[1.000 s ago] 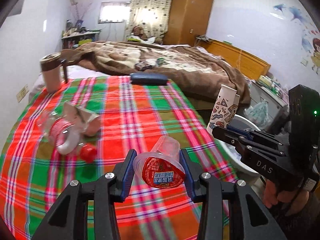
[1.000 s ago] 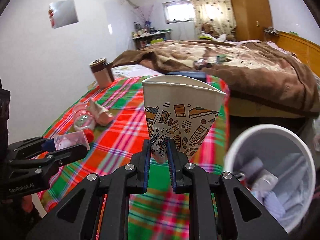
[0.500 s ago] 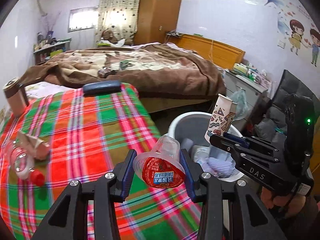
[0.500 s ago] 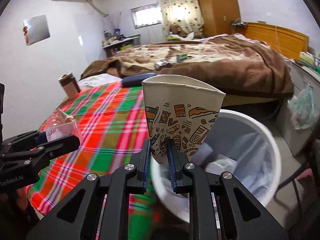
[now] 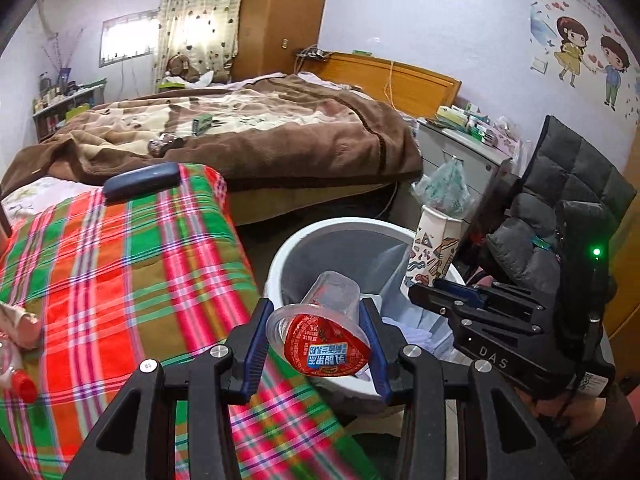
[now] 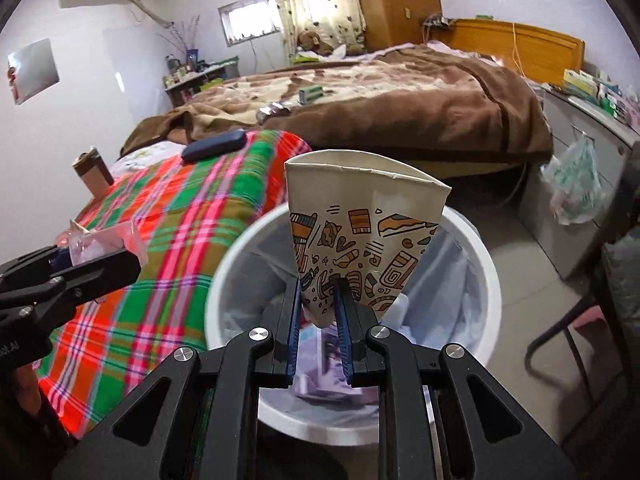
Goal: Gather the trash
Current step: 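Open both tools to drop the paper cup and yogurt cup into the bin, then move both open tools back over the trash on the bed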
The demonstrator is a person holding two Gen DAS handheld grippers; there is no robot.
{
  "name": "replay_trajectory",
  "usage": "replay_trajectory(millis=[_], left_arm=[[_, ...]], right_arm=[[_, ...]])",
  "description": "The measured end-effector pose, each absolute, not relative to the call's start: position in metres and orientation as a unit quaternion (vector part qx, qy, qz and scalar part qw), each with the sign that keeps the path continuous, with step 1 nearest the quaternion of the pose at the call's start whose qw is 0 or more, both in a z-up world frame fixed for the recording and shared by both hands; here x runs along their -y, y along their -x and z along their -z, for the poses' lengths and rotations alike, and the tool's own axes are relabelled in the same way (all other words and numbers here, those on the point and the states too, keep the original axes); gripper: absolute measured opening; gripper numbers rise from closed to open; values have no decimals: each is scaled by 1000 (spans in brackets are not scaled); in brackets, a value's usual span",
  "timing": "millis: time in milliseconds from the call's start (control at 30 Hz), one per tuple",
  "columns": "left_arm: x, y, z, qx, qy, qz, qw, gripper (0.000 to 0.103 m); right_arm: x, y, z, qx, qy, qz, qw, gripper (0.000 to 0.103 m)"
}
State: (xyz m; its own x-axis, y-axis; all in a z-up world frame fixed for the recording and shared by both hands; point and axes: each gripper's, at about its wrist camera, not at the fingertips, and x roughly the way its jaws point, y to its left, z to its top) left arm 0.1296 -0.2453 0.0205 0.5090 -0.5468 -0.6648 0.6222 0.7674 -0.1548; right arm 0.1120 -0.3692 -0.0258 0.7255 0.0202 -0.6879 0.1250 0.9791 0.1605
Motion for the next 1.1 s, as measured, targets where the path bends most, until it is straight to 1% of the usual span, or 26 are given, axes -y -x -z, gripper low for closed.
replay_trajectory(millis=[200,433,533,567,600,733,1100], left_arm=[[265,-138,-4,-383,-58,341,856,44],[269,-139,3,-394,-56,340,852,44],[269,-138,2,-395,-60,335,853,51],[269,-137,1,-393,-61,336,854,57],[268,-137,1,-392,-61,337,854,59],[264,-134,-3,-389,-59,332,857,59],[240,-128,-14,-379,-47,319,868,59]], right_arm=[[382,-110,36,-389,-103,40,914,17],[387,-111,42,-410,-101,52,905,18],[389,-109,43,-410,-103,53,905,18],[388,-107,41,-407,-101,54,906,18],[387,-107,41,-405,-99,55,907,18],[386,-101,38,-396,-100,58,911,19],[379,-98,32,-383,-106,60,916,26]])
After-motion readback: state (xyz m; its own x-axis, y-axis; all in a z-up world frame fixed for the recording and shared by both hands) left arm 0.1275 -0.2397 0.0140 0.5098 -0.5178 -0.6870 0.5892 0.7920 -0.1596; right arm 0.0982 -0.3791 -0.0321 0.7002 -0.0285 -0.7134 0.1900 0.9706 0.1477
